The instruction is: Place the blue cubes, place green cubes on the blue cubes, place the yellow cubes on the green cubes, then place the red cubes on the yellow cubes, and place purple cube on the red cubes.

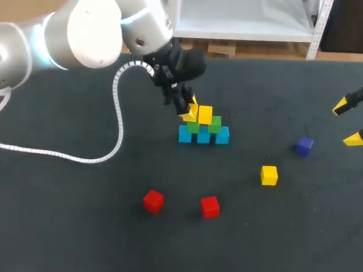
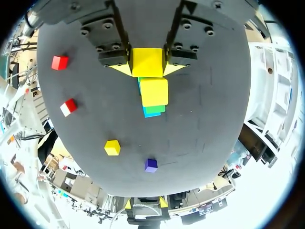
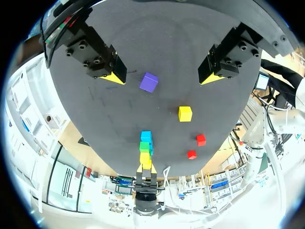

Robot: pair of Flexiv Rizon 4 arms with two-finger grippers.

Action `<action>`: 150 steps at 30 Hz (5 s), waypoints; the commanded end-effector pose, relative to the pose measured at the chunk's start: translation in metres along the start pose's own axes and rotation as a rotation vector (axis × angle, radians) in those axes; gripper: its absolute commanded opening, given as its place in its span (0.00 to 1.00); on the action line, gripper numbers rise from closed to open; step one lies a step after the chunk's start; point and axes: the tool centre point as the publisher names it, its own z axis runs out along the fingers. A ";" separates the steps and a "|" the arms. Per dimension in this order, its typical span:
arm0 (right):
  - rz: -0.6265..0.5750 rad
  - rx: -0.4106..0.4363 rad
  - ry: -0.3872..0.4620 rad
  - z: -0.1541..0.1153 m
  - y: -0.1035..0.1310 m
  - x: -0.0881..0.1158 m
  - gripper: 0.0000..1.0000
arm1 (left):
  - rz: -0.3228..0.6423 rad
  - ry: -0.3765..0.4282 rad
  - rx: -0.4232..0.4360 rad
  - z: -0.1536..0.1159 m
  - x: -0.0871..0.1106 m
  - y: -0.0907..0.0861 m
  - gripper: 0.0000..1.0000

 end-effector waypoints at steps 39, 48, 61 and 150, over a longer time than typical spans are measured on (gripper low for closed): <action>-0.001 -0.001 -0.003 0.000 -0.001 0.001 1.00 | -0.001 -0.012 0.007 0.006 0.002 0.008 0.00; -0.001 -0.001 -0.003 0.000 -0.001 0.001 1.00 | -0.002 -0.012 0.012 0.008 0.003 0.007 0.00; -0.001 -0.001 -0.003 0.000 -0.001 0.001 1.00 | -0.004 -0.013 0.017 0.009 0.003 0.008 0.00; -0.001 -0.001 -0.003 0.000 -0.001 0.001 1.00 | 0.033 -0.054 0.016 -0.011 0.027 0.002 0.00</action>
